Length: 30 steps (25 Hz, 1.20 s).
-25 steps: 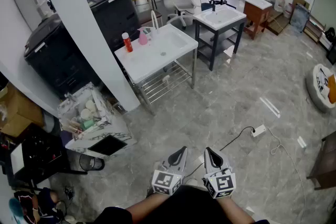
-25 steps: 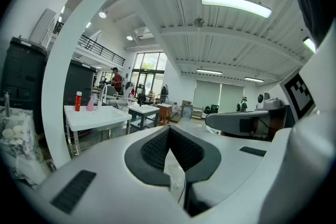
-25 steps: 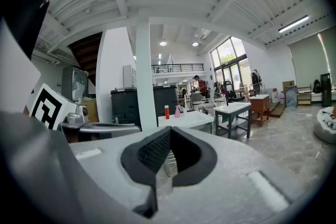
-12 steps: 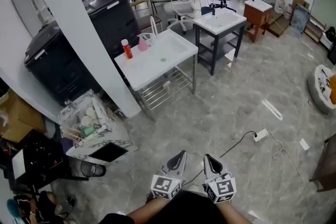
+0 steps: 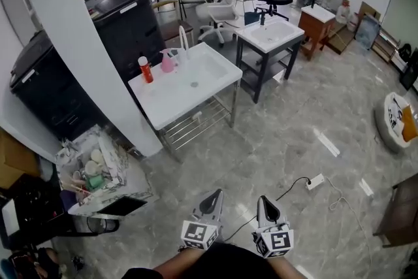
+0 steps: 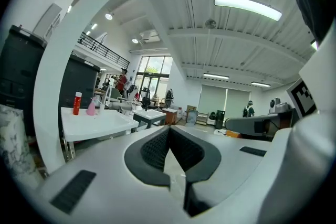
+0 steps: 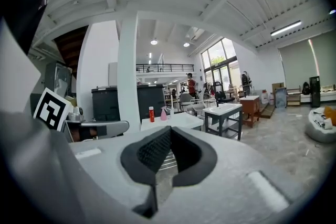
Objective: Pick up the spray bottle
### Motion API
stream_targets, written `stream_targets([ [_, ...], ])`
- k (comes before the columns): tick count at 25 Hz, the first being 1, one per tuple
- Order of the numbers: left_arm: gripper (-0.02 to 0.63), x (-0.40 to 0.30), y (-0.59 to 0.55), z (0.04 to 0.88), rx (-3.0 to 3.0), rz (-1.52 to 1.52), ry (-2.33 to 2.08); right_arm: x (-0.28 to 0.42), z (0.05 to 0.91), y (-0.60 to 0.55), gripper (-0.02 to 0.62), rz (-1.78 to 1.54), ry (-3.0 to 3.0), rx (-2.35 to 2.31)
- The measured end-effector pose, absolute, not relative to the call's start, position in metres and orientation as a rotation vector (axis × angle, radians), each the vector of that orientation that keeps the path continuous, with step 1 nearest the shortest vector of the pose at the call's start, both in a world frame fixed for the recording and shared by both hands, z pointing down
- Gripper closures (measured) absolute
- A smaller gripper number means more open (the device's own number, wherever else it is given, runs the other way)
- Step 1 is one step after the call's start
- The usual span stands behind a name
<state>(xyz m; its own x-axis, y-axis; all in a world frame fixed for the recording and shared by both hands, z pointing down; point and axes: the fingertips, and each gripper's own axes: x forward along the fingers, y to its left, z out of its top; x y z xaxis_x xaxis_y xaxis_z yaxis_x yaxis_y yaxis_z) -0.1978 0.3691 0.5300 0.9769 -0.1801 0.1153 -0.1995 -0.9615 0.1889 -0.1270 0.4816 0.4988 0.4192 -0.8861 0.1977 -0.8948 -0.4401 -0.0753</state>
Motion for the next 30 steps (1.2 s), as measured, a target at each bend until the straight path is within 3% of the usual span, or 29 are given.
stream_targets([
  [10,0.591,-0.103,0.231,0.511,2.912,0.149,-0.205,-0.059,0.469,0.299,0.597,0.335,-1.951,2.478],
  [22,0.589,-0.057,0.087,0.516,2.890,0.146,-0.238,-0.007,0.484,0.172,0.597,0.373,-1.865,2.423],
  [30,0.589,-0.046,0.052,0.518,2.894,0.156,-0.230,0.007,0.492,0.126,0.597,0.399,-1.897,2.386],
])
